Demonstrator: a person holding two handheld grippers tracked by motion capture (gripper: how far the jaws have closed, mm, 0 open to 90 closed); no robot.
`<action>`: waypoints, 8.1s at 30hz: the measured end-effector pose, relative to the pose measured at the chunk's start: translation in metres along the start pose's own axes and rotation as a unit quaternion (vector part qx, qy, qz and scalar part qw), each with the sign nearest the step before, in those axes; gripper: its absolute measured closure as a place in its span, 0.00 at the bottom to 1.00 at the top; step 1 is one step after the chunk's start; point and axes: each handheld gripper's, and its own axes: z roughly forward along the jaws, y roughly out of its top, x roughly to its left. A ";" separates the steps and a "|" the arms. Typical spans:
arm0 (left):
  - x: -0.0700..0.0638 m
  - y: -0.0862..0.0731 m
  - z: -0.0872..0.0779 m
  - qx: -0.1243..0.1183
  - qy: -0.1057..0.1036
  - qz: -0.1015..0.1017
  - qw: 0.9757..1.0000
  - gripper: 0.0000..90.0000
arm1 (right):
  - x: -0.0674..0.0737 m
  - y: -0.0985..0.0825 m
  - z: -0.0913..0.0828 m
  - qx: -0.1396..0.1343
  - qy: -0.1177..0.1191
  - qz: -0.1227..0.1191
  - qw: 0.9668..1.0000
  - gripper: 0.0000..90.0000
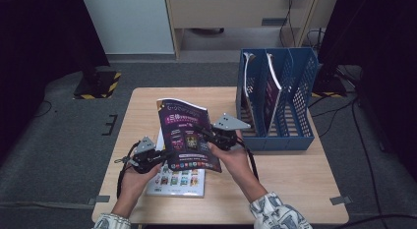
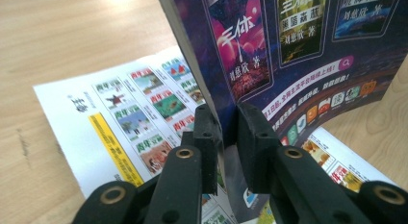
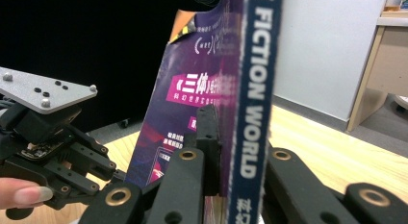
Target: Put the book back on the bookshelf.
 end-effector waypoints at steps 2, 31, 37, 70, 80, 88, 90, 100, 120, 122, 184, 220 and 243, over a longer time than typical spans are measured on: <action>0.001 0.001 -0.002 -0.007 0.006 0.003 1.000 0.89 | 0.000 0.001 -0.001 -0.002 0.001 0.001 1.000 0.93; 0.008 -0.002 -0.012 -0.025 0.015 0.005 1.000 0.94 | 0.010 0.005 0.012 0.008 0.064 -0.021 0.998 0.78; 0.009 -0.003 -0.012 -0.029 0.012 0.001 1.000 0.93 | 0.010 0.005 0.010 -0.003 0.056 -0.021 0.998 0.89; 0.026 -0.021 0.006 0.031 0.095 -0.037 0.994 0.05 | 0.000 0.021 -0.009 -0.022 0.003 -0.015 1.000 0.93; 0.029 -0.023 0.007 0.035 0.111 -0.035 0.993 0.05 | -0.002 0.022 -0.017 -0.024 -0.007 -0.012 1.000 0.93; 0.030 -0.024 0.005 0.035 0.120 -0.031 0.992 0.06 | -0.005 0.022 -0.020 -0.021 -0.015 -0.012 1.000 0.93; 0.030 -0.025 0.005 0.039 0.122 -0.031 0.991 0.06 | -0.006 0.022 -0.020 -0.022 -0.016 -0.011 1.000 0.93; 0.030 -0.025 0.007 0.039 0.131 -0.030 0.990 0.06 | -0.008 0.021 -0.023 -0.020 -0.023 -0.011 0.999 0.93; 0.029 -0.024 0.005 0.039 0.134 -0.031 0.990 0.06 | -0.009 0.023 -0.030 -0.020 -0.026 -0.009 0.999 0.93; 0.029 -0.025 0.005 0.041 0.134 -0.030 0.990 0.06 | -0.009 0.023 -0.031 -0.021 -0.027 -0.009 0.999 0.93; 0.032 -0.024 0.001 0.042 0.146 -0.024 0.988 0.05 | -0.021 0.018 -0.095 -0.022 -0.050 0.018 0.998 0.93; 0.030 -0.025 0.002 0.043 0.149 -0.022 0.988 0.05 | -0.033 0.007 -0.122 -0.014 -0.070 0.021 0.997 0.93; 0.030 -0.025 0.001 0.042 0.153 -0.019 0.987 0.05 | -0.043 -0.006 -0.163 -0.011 -0.096 0.027 0.995 0.93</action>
